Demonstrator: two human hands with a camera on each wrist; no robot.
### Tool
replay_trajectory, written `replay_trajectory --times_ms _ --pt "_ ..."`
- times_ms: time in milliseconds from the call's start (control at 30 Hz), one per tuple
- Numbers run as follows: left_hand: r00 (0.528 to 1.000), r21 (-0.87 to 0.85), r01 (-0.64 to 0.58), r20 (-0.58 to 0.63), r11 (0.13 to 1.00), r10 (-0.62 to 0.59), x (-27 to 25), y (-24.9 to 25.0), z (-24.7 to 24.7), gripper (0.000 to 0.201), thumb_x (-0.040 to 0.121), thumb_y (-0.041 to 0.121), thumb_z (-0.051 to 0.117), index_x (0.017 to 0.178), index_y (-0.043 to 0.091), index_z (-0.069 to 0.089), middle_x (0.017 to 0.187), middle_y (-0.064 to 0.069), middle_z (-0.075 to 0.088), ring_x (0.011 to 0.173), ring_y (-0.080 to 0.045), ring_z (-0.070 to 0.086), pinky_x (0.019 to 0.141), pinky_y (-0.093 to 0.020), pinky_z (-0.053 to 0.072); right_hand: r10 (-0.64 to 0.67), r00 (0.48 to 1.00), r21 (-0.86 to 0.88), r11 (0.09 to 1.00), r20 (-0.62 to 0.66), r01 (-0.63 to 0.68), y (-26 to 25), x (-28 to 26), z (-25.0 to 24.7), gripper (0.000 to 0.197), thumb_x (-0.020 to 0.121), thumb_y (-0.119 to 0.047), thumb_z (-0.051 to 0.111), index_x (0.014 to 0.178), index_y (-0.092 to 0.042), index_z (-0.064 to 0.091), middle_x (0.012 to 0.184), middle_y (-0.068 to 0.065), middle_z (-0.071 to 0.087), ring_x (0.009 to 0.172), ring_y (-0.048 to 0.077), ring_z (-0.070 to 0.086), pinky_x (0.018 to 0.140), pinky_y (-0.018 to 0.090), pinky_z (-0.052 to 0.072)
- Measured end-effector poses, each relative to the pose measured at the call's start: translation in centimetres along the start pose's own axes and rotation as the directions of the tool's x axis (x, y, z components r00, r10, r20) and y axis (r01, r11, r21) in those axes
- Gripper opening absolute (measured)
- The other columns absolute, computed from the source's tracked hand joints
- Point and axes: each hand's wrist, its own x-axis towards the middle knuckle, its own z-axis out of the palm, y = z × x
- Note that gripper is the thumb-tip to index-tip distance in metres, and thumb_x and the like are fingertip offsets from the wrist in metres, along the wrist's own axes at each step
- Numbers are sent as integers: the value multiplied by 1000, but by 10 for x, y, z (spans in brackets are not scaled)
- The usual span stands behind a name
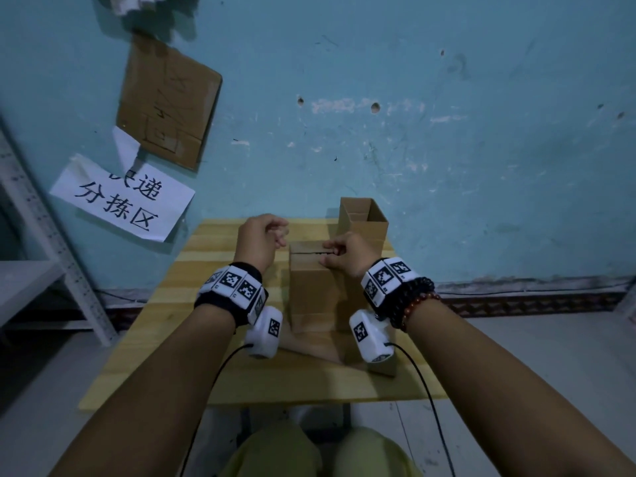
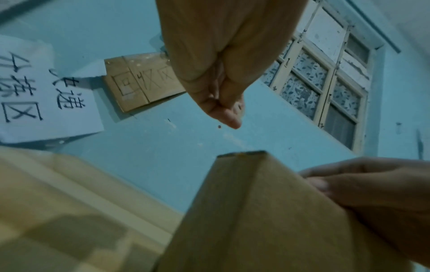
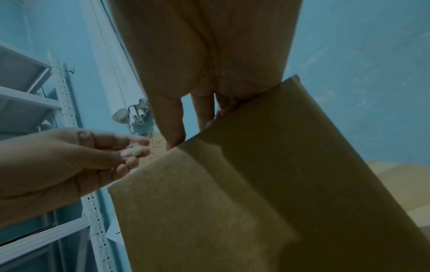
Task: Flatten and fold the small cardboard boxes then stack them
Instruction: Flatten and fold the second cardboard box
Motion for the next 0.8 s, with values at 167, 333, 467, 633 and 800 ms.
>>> replay_trajectory --times_ms 167,333,467,633,800 --pt "991 38 129 -48 991 -128 1 -28 -38 28 87 -19 39 102 -15 61 75 -15 56 54 -14 49 62 -25 45 -32 999 -42 999 6 32 -1 0 2 42 86 -19 65 124 -2 57 87 2 49 84 14 47 57 13 32" --pt "949 397 303 -45 866 -311 -16 -77 -67 24 91 -3 51 109 -7 67 115 -24 64 107 -33 60 94 -36 46 -20 1000 -26 999 2 20 -1 0 2 42 86 -18 65 124 -3 57 83 3 47 81 15 47 58 16 33" --pt "911 494 370 -27 787 -411 -33 -94 -67 24 89 -4 53 108 -4 68 120 -20 63 116 -31 56 99 -34 42 -23 1000 -42 999 -9 23 -1 -1 2 41 86 -19 64 124 -4 57 79 2 47 80 15 47 56 14 31" --pt "841 608 427 4 669 -541 -36 -101 -68 26 87 -4 55 108 1 70 117 -17 65 111 -31 59 94 -33 46 -17 1000 -41 999 -2 17 0 0 2 40 86 -19 65 123 -5 58 82 4 49 80 15 48 66 22 36" --pt "834 600 488 -107 634 -541 -36 -100 -65 19 87 -1 55 96 -4 72 109 -19 67 104 -31 62 94 -36 48 -10 1000 -29 1000 -6 10 0 1 3 39 86 -18 65 123 -6 59 70 -5 45 78 15 48 63 23 35"
